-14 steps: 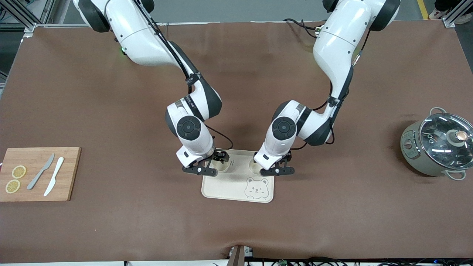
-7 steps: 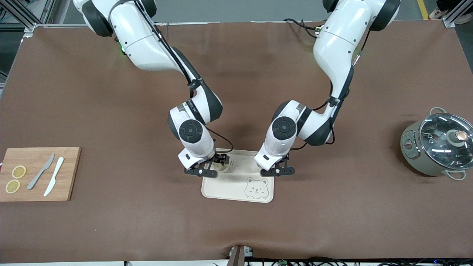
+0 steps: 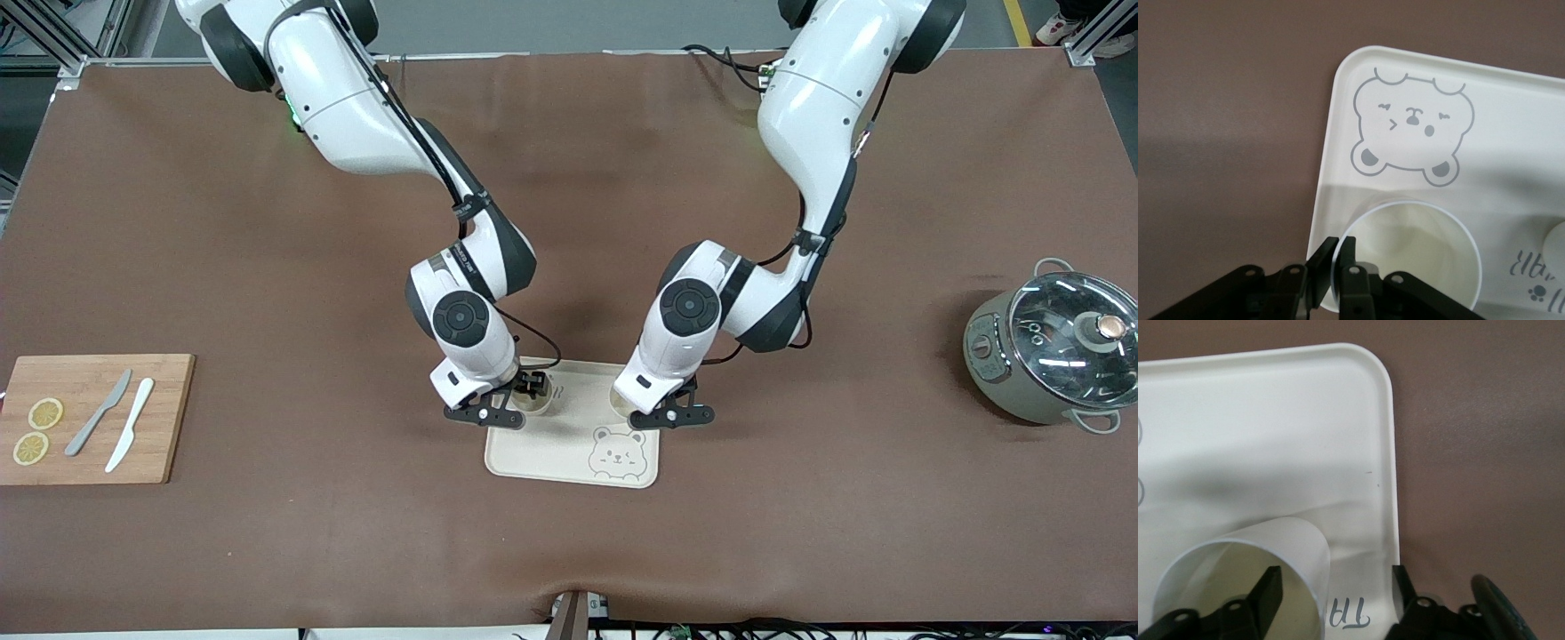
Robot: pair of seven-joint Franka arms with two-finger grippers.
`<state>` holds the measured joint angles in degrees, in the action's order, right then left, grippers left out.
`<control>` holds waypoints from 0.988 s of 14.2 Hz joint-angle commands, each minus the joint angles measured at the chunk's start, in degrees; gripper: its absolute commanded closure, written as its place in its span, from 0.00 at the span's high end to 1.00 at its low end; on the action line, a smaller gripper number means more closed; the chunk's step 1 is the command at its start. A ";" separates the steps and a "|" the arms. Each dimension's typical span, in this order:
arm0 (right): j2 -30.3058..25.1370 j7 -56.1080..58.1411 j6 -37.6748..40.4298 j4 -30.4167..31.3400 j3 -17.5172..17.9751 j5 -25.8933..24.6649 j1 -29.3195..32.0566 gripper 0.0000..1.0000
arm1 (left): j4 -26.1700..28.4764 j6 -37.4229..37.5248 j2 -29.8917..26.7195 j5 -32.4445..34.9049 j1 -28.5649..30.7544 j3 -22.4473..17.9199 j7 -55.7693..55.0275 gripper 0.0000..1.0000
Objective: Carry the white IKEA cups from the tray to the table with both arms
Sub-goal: 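Lift the cups off the tray and carry them apart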
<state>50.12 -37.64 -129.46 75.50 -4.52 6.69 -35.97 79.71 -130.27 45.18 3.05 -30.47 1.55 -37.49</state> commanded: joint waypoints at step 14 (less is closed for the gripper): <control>-4.66 3.07 6.90 -1.84 -0.23 2.63 2.47 0.00 | 26.89 -3.05 -23.55 2.84 9.11 1.26 12.07 0.00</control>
<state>49.30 -37.39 -128.10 73.67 -4.98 8.07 -35.48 99.44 -130.40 26.81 5.26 -23.21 1.84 -28.54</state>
